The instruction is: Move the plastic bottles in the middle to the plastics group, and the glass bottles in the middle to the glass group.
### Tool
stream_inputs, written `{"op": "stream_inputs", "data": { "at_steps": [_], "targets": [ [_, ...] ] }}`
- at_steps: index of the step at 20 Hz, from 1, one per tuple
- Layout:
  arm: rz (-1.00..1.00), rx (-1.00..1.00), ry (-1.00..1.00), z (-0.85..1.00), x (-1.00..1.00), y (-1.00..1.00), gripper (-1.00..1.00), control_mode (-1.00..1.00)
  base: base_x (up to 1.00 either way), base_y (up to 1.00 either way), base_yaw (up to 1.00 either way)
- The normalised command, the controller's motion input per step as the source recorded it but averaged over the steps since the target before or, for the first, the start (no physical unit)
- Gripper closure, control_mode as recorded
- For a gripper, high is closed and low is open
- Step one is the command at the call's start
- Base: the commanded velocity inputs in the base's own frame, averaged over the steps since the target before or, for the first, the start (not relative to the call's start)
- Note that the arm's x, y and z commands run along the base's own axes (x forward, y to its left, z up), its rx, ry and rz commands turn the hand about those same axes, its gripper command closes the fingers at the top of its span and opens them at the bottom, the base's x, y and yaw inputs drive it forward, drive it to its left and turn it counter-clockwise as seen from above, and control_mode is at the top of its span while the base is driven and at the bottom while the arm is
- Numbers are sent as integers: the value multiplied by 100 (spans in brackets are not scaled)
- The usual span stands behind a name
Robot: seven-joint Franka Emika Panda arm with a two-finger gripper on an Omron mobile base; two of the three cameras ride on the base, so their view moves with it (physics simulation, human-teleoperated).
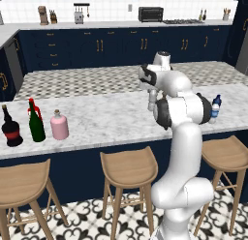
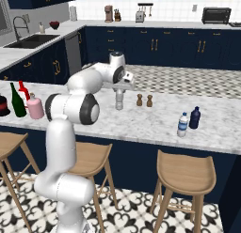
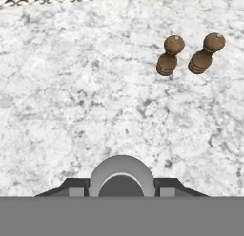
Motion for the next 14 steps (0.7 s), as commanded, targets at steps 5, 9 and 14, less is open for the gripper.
{"op": "stream_inputs", "data": {
  "at_steps": [5, 9, 14],
  "targets": [
    [-11, 0, 0, 12, -59, -79, 100, -100, 0, 0, 0],
    [-13, 0, 0, 0, -46, -76, 100, -100, 0, 0, 0],
    [-15, 0, 0, 0, -10, -64, 100, -100, 0, 0, 0]
  ]
}}
